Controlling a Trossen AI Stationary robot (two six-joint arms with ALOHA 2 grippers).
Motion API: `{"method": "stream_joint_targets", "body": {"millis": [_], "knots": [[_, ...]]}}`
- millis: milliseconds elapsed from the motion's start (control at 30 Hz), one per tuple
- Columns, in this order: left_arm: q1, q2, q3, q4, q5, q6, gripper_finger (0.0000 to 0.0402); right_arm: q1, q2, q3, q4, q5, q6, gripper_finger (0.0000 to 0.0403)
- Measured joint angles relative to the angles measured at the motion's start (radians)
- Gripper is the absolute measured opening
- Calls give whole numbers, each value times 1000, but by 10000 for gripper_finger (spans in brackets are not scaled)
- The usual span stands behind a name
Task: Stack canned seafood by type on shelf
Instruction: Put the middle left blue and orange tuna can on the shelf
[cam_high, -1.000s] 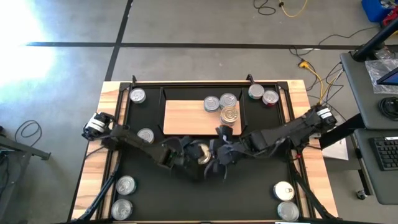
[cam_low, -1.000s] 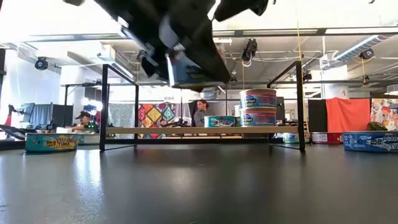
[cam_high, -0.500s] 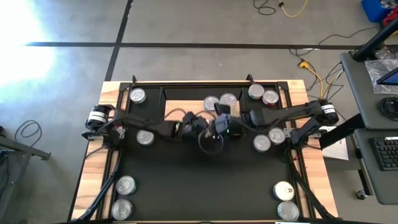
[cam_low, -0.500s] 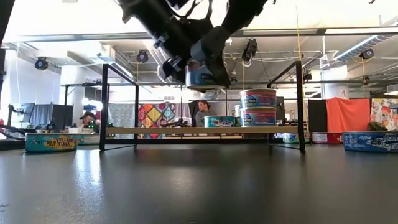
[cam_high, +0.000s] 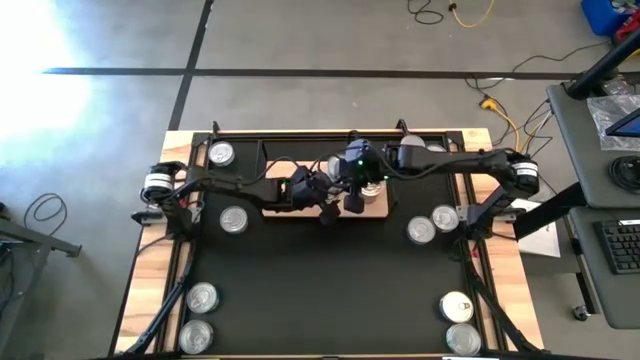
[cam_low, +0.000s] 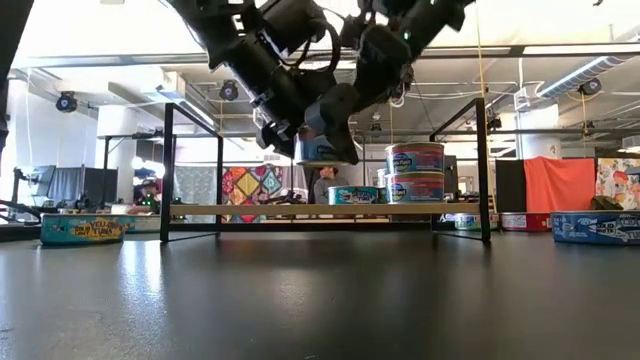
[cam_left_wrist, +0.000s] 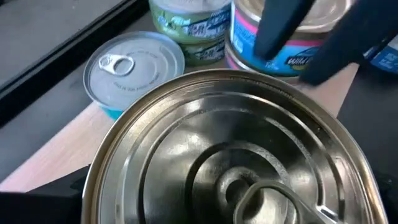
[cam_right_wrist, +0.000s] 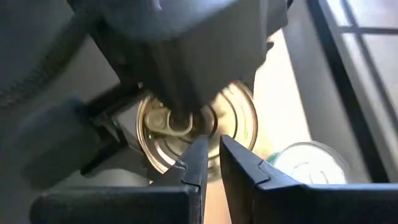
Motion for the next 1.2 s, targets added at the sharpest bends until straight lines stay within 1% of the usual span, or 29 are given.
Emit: {"method": "stream_joint_targets", "body": {"millis": [133, 233, 367, 533, 900, 1033, 1200], "knots": [[11, 18, -6, 21, 3, -2, 373, -9, 47, -54, 89, -39, 0, 34], [22, 54, 3, 23, 29, 9, 379, -10, 91, -58, 134, -50, 0, 33], [27, 102, 9, 20, 39, 8, 395, -17, 128, -62, 139, -47, -1, 33], [27, 126, 14, 33, 39, 8, 397, -36, 146, -61, 141, -51, -28, 33], [30, 113, 16, 29, 43, 59, 398, -62, 171, -72, 141, -60, -113, 33], [30, 113, 36, -13, 45, 68, 398, -62, 172, -79, 124, -60, -132, 33], [26, 105, 87, -163, 48, 106, 398, -73, 165, -80, 106, -49, -132, 33]]}}
